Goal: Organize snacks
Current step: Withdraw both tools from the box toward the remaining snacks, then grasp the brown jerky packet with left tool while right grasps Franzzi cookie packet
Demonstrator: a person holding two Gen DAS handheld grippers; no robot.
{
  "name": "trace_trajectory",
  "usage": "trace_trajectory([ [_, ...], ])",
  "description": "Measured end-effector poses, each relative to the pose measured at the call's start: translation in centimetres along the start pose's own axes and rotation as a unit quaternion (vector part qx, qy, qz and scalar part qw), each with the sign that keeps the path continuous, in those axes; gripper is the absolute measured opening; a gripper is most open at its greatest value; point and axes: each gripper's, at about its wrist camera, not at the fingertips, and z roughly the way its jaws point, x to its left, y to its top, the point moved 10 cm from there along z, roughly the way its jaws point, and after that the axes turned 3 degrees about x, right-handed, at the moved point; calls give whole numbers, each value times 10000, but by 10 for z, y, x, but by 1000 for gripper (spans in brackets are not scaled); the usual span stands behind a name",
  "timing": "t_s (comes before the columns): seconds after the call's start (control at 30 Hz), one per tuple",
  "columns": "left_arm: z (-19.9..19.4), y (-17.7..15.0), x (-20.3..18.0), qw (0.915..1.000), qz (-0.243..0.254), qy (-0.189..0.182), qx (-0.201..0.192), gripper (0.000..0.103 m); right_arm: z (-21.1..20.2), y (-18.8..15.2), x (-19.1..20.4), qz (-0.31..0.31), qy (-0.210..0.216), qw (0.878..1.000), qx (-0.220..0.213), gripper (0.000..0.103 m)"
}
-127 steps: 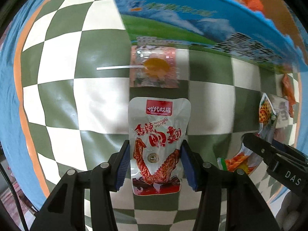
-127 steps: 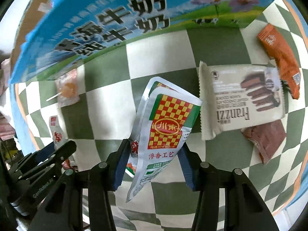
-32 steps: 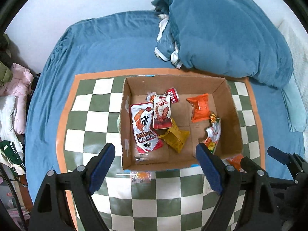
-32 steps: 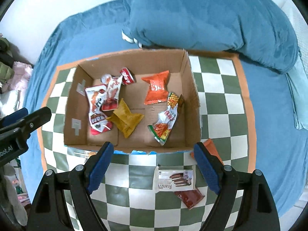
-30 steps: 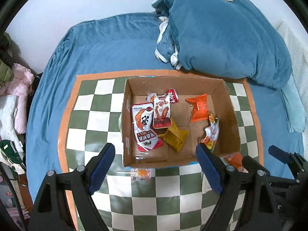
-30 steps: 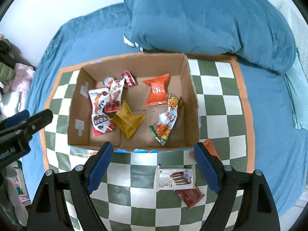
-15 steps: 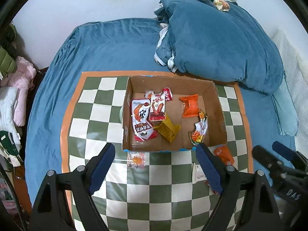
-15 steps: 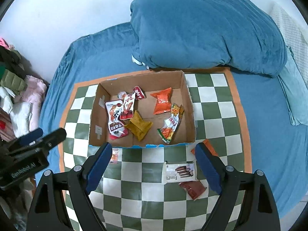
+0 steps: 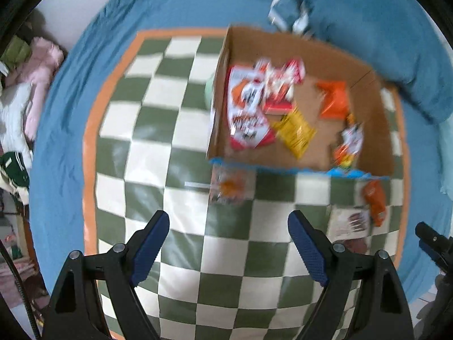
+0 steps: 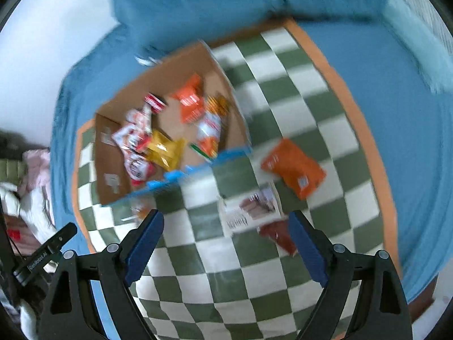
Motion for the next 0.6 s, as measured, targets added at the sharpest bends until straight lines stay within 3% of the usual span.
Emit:
trace_trajectory([
  [0.07, 24, -6, 6, 9997, -108, 12, 222, 86, 33, -8, -14, 298, 68, 9990, 324, 91],
  [0.13, 45, -12, 11, 9989, -204, 27, 411, 86, 69, -19, -27, 863, 403, 9930, 696, 91],
  [0.27, 77, -17, 22, 9970, -405, 57, 659, 86, 116, -27, -39, 1669, 750, 9787, 930, 91],
  [0.6, 109, -19, 34, 9945, -597, 148, 845, 86, 193, -25, -30, 2579, 555, 9591, 1029, 91],
])
